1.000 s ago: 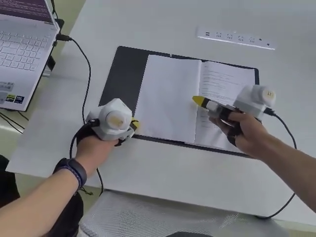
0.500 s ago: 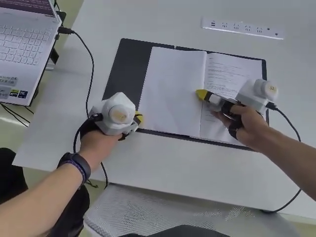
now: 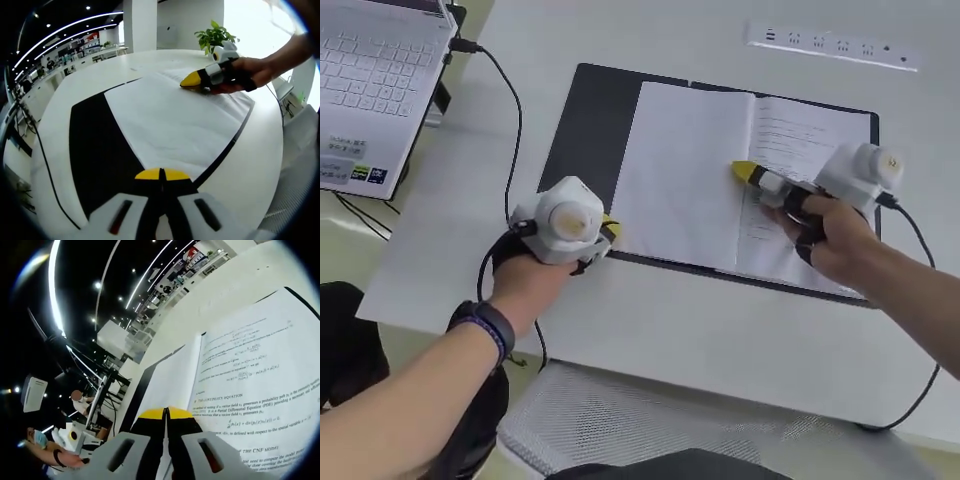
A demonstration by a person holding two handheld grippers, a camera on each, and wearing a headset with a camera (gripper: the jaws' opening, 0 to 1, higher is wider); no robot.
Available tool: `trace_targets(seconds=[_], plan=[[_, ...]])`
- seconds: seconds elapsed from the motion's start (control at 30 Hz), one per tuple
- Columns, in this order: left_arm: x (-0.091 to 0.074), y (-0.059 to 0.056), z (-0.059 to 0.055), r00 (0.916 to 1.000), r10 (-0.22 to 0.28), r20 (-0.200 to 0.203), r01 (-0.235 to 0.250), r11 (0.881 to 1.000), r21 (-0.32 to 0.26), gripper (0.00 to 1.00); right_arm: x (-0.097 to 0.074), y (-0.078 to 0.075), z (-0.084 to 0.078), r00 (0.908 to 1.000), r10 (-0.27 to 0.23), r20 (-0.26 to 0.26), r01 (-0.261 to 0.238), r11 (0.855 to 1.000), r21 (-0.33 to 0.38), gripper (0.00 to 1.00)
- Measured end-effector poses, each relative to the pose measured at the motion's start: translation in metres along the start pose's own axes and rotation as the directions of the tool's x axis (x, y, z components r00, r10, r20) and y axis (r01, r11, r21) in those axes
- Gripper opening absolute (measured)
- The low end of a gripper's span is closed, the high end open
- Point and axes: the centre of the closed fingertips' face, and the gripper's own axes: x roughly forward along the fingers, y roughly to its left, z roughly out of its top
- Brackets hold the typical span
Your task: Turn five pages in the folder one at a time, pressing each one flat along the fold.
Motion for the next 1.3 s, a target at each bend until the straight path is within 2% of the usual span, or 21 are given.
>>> trace_targets(seconds=[0.3, 0.4, 0.43, 0.63, 0.7, 0.83, 0.93, 1.13, 1.2, 1.3], plan=[[0.000, 0.000, 0.000, 1.0000, 0.003, -0.003, -0.003, 1.000, 0.001, 0.00, 0.017, -0.006, 0.024, 0.9992, -0.010, 0.040, 0.008, 0.999, 0.046, 0.00], [-0.001, -0.001, 0.001, 1.0000, 0.003, -0.002, -0.003, 1.000, -0.007, 0.00, 0.024, -0.014, 0.034, 0.9979, -0.016, 0.063, 0.011, 0.998, 0.066, 0.00], [-0.002, -0.001, 0.001, 1.0000, 0.003, -0.002, -0.003, 1.000, -0.011, 0.00, 0.030, -0.027, 0.040, 0.9972, -0.018, 0.072, 0.013, 0.997, 0.069, 0.00], [-0.008, -0.005, 0.005, 0.9999, 0.016, 0.003, -0.016, 0.999, -0.033, 0.00, 0.042, -0.033, 0.055, 0.9935, -0.028, 0.110, 0.018, 0.995, 0.095, 0.00], [-0.010, -0.005, 0.006, 0.9999, 0.012, 0.009, -0.011, 0.998, -0.067, 0.00, 0.044, -0.036, 0.061, 0.9899, -0.040, 0.136, 0.025, 0.994, 0.110, 0.00], [-0.013, -0.007, 0.008, 0.9999, 0.014, 0.007, -0.013, 0.998, -0.061, 0.00, 0.052, -0.050, 0.072, 0.9830, -0.053, 0.176, 0.028, 0.990, 0.140, 0.00], [-0.013, -0.007, 0.009, 0.9998, 0.016, 0.007, -0.016, 0.998, -0.063, 0.00, 0.054, -0.052, 0.078, 0.9777, -0.063, 0.200, 0.032, 0.988, 0.154, 0.00], [-0.013, -0.007, 0.009, 0.9998, 0.018, 0.007, -0.018, 0.998, -0.065, 0.00, 0.062, -0.066, 0.091, 0.9671, -0.076, 0.243, 0.028, 0.980, 0.196, 0.00], [-0.012, -0.006, 0.009, 0.9998, 0.017, 0.006, -0.017, 0.998, -0.065, 0.00, 0.065, -0.070, 0.096, 0.9626, -0.083, 0.258, 0.031, 0.979, 0.201, 0.00], [-0.012, -0.006, 0.009, 0.9999, 0.017, 0.004, -0.016, 0.998, -0.063, 0.00, 0.068, -0.077, 0.104, 0.9496, -0.106, 0.295, 0.033, 0.969, 0.244, 0.00]])
